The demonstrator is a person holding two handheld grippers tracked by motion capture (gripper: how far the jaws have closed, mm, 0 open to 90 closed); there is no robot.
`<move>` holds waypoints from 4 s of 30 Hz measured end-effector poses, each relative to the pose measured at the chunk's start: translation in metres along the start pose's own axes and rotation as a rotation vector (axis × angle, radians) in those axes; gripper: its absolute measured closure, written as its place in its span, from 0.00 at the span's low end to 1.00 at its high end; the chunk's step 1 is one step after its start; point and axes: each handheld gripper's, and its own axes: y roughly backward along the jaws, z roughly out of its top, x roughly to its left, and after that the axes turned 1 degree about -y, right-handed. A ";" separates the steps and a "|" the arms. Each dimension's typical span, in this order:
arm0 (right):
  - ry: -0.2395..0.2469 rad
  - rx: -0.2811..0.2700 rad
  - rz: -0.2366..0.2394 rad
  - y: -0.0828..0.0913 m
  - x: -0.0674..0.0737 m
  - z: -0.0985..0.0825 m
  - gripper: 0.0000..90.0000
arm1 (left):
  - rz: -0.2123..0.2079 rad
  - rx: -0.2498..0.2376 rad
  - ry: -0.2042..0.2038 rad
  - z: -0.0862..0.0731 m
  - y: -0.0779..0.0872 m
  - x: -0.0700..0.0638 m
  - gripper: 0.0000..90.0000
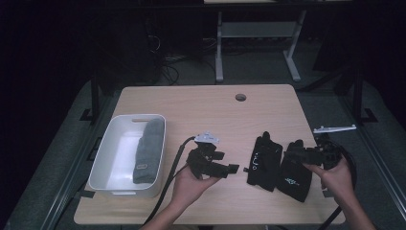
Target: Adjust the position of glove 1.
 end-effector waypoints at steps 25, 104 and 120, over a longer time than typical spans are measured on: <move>-0.016 0.086 -0.147 -0.010 -0.033 -0.047 0.49 | -0.035 0.024 -0.025 -0.003 -0.025 -0.011 0.29; 0.133 -0.045 -0.193 -0.005 0.025 0.006 0.98 | -0.004 0.021 0.005 -0.010 -0.012 0.005 0.28; 0.174 0.003 -0.160 -0.046 0.046 0.012 0.98 | -0.006 0.032 0.020 -0.015 -0.019 0.008 0.28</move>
